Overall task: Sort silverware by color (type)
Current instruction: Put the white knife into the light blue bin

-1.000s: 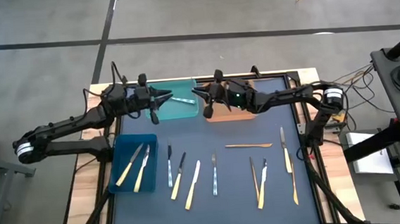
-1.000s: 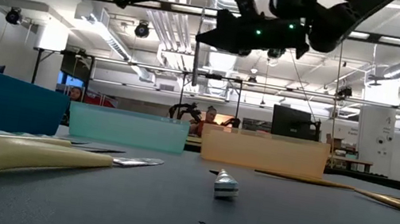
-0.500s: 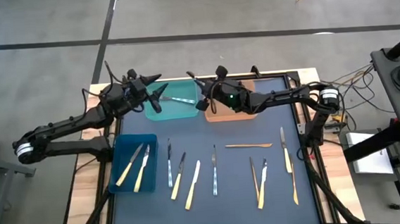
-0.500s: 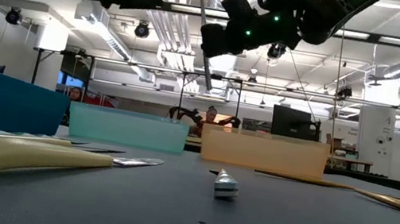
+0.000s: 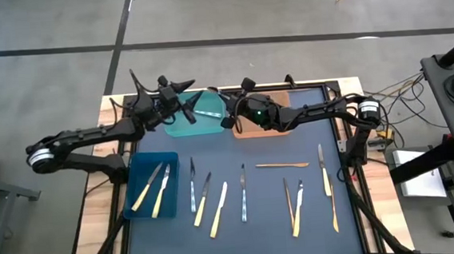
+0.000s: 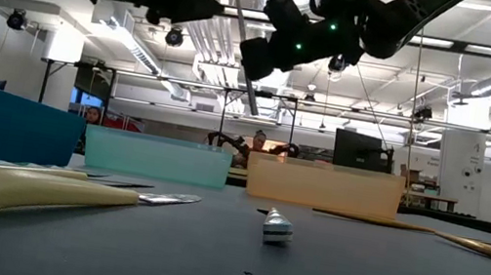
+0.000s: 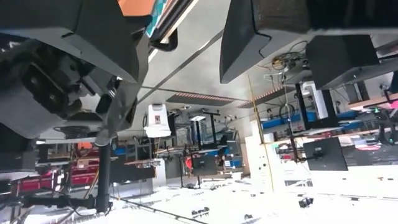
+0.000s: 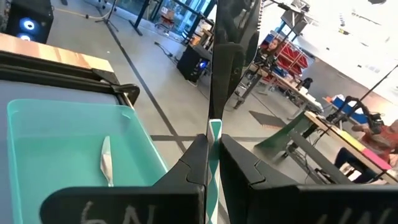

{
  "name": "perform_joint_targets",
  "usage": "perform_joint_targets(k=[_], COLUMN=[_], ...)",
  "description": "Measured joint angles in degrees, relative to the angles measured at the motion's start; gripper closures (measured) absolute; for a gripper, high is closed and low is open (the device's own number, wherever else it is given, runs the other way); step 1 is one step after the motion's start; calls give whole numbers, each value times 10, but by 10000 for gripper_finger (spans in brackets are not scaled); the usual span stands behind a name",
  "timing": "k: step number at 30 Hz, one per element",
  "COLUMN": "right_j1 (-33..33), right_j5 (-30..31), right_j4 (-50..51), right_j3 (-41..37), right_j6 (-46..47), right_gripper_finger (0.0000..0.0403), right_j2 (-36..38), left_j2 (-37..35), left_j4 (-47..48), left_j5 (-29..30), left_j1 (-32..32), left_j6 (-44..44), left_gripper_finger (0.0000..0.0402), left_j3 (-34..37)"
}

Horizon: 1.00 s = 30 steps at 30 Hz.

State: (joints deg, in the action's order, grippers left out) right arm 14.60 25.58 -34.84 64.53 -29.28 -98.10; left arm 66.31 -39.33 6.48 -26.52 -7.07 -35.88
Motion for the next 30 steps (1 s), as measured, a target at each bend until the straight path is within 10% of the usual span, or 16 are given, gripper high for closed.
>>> perform_joint_targets(k=[30], right_j1=[0], right_j5=[1], right_j4=[0], right_j3=[7], right_j6=[-16], right_gripper_finger=[390], right_j2=[0], left_j2=[102], left_j4=[-147], left_j5=[-48], left_j1=[0], left_j6=[50], left_gripper_finger=[196], left_j3=[0])
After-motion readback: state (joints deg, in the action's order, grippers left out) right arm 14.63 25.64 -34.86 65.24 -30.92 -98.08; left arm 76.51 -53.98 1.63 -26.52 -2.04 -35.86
